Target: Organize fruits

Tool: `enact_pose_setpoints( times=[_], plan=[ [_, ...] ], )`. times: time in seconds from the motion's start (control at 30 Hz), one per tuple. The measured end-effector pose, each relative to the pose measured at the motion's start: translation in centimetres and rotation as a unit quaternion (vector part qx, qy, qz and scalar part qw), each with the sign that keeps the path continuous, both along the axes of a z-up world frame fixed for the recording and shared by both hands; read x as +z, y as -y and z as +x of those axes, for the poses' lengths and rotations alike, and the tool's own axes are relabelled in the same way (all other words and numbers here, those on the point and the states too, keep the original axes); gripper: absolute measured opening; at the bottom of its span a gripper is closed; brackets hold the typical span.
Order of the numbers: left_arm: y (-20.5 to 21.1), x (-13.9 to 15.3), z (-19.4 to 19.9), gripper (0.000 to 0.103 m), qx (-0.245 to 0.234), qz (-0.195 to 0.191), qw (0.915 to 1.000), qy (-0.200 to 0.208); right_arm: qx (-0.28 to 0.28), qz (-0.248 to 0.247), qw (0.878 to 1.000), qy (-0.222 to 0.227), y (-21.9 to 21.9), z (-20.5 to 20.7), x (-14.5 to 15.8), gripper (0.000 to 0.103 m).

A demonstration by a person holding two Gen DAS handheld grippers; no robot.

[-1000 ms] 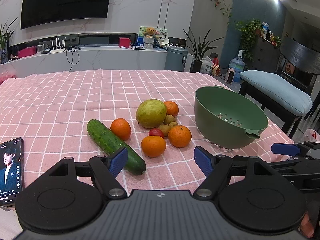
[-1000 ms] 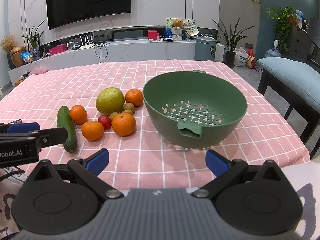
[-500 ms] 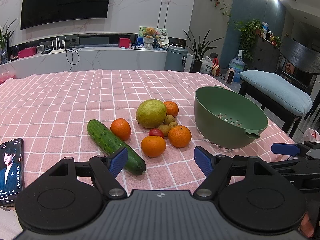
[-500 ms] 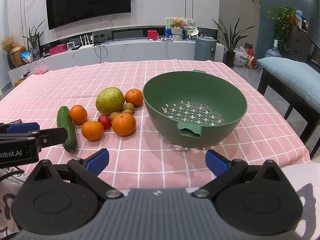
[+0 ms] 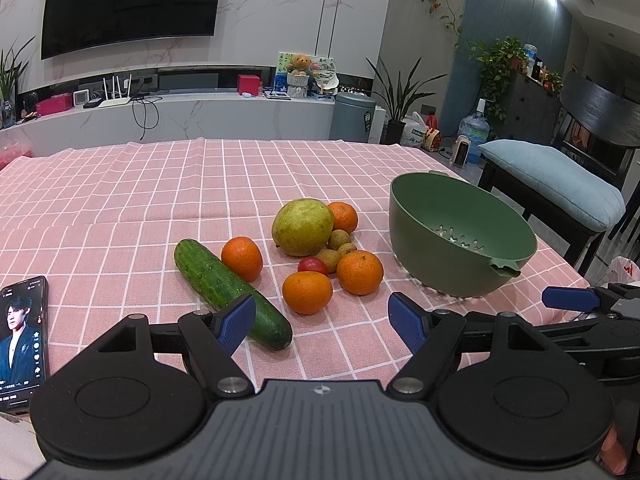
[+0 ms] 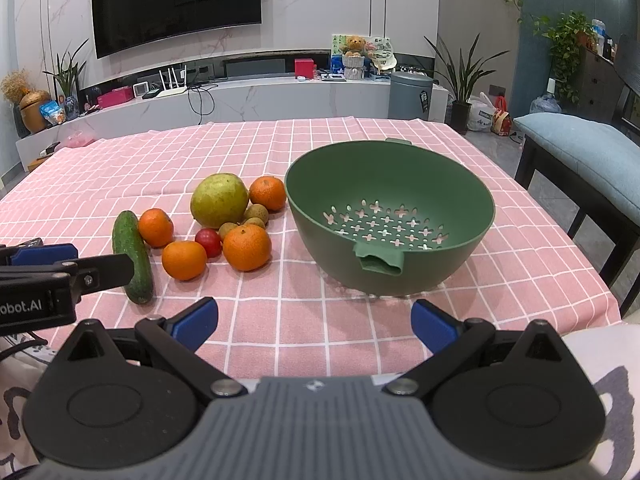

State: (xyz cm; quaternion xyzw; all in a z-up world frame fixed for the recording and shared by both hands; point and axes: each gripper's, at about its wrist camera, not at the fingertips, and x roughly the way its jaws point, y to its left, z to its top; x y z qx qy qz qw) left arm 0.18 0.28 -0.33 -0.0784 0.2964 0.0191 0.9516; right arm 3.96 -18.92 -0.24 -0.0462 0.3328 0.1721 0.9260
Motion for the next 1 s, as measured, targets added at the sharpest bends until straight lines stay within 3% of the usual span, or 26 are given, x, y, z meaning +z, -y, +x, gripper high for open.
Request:
enact_pose_setpoints(
  times=[0.3, 0.5, 0.6, 0.7, 0.77, 0.9, 1.0],
  plan=[
    [-0.2, 0.0, 0.2, 0.087, -0.003, -0.013, 0.9999, -0.011, 0.006, 0.0, 1.0, 0.005, 0.0, -0.2, -0.1, 0.099],
    [-0.9, 0.2, 1.0, 0.08, -0.003, -0.037, 0.9989, -0.028, 0.029, 0.059, 0.998, -0.002, 1.1, 0.2, 0.6, 0.098],
    [-1.1, 0.8, 1.6, 0.069, 0.0, -0.037, 0.9987, -0.036, 0.047, 0.056, 0.997, -0.014, 0.6, 0.8, 1.3, 0.085],
    [-2.0, 1.7, 2.7, 0.063, 0.015, -0.046, 0.9975, -0.05, 0.077, 0.053, 0.995, -0.019, -0.4, 1.6, 2.3, 0.083],
    [-3.0, 2.1, 3.8, 0.053, 0.034, -0.053, 0.9955, -0.071, 0.097, 0.045, 0.994, -0.007, -1.2, 2.1, 3.2, 0.08],
    [-5.2, 2.6, 5.6, 0.051, 0.065, -0.069, 0.9916, -0.088, 0.132, 0.036, 0.99, 0.018, -2.9, 3.7, 4.7, 0.076],
    [-6.1, 2.4, 6.9, 0.052, 0.079, -0.061, 0.9902, -0.098, 0.145, 0.026, 0.989, 0.024, -4.2, 5.5, 5.1, 0.073]
  ],
)
